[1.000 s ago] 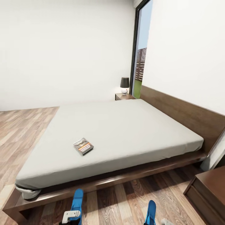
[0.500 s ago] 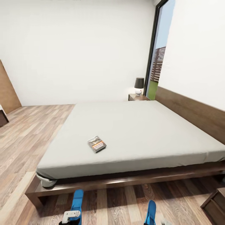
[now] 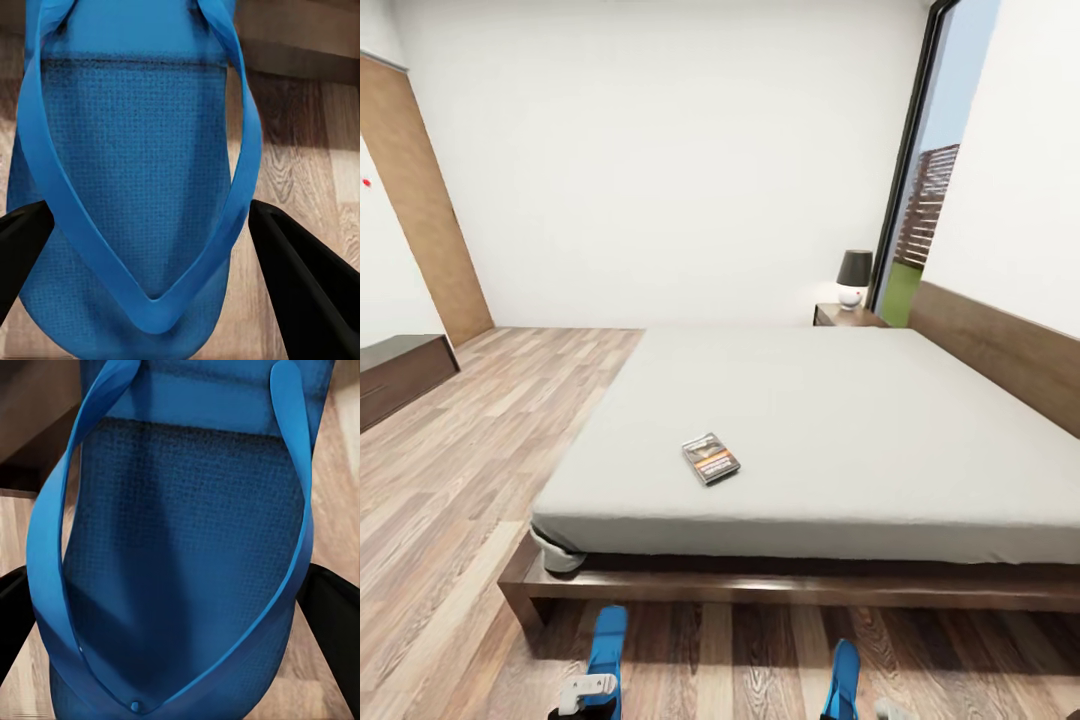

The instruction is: In the bedroom, move the book from the bed onto either nightstand, and place the two sandals side by side next to the bed.

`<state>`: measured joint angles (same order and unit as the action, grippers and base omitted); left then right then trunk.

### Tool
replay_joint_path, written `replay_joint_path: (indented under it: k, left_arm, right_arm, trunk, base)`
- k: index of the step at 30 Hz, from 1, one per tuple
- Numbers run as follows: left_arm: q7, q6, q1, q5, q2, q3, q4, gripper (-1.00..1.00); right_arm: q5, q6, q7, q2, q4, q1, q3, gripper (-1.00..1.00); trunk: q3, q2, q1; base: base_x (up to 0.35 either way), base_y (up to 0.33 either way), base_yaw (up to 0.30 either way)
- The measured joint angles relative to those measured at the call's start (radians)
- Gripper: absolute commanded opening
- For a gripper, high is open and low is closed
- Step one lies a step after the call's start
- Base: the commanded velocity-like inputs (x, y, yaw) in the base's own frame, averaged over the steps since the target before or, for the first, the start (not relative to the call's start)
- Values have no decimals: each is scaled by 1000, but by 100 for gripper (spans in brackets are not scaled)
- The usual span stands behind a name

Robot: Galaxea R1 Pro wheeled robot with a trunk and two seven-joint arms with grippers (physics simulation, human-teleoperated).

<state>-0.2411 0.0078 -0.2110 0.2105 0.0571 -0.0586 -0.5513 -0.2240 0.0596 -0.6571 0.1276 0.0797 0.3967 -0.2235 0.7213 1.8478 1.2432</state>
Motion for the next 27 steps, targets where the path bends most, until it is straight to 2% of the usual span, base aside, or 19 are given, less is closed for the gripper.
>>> replay_joint_path:
  k: [27]
  left_arm:
    - [9,15,-9,0,1,4,-8,-100]
  right_arm:
    - [-3,0,-6,2,0,0,-2,-100]
  trunk:
    - [0,0,0]
  base:
    - [0,0,8]
